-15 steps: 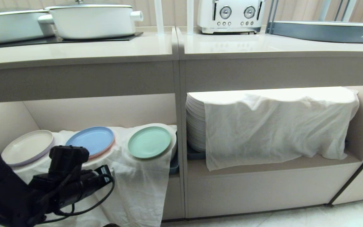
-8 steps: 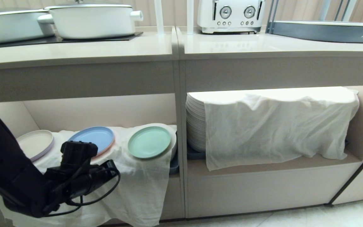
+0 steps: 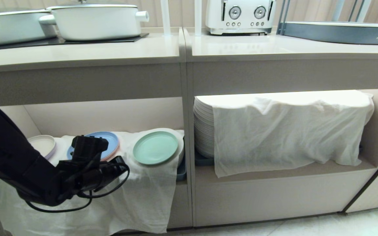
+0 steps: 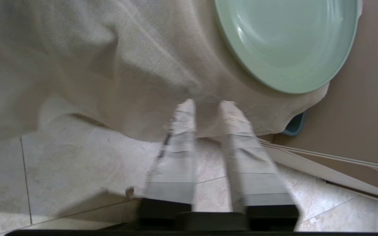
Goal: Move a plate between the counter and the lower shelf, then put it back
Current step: Pick up the plate in the cupboard
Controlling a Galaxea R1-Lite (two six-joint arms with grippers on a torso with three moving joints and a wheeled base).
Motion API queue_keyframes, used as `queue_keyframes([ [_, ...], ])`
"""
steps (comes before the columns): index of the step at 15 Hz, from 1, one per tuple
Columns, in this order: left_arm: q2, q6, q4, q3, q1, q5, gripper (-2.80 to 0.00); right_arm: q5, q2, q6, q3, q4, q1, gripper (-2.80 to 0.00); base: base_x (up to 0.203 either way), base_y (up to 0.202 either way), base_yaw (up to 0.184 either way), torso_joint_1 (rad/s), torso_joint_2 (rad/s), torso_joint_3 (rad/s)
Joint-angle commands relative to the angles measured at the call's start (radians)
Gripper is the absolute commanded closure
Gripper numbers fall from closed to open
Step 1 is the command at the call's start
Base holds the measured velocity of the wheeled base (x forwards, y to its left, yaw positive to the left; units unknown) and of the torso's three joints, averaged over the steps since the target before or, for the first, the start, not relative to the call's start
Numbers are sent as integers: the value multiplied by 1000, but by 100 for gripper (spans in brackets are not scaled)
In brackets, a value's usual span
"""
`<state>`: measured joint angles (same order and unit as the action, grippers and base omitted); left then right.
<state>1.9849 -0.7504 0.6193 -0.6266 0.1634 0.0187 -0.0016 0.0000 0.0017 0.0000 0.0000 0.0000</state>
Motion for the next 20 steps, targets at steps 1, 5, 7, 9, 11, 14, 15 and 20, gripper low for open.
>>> queue_keyframes([
  [1,-1,-4,-8,-32,1,1,-280,0,0,0,0,0,0,0,0,0,0,0,0,0],
  [5,22,-3,-7,-35,-1,3,-280,0,0,0,0,0,0,0,0,0,0,0,0,0],
  [7,38,-3,-8,-49,-1,6,-280,2,0,0,0,0,0,0,0,0,0,0,0,0],
  [9,64,-3,-9,-71,1,18,-280,0,0,0,0,0,0,0,0,0,0,0,0,0],
  [11,89,-3,-10,-94,9,30,-280,0,0,0,0,0,0,0,0,0,0,0,0,0],
  [14,109,-3,-10,-136,24,30,-280,0,0,0,0,0,0,0,0,0,0,0,0,0],
  [15,114,-3,-12,-154,26,30,-280,1,0,0,0,0,0,0,0,0,0,0,0,0],
  [20,156,-4,-114,-268,32,30,-280,0,0,0,0,0,0,0,0,0,0,0,0,0],
])
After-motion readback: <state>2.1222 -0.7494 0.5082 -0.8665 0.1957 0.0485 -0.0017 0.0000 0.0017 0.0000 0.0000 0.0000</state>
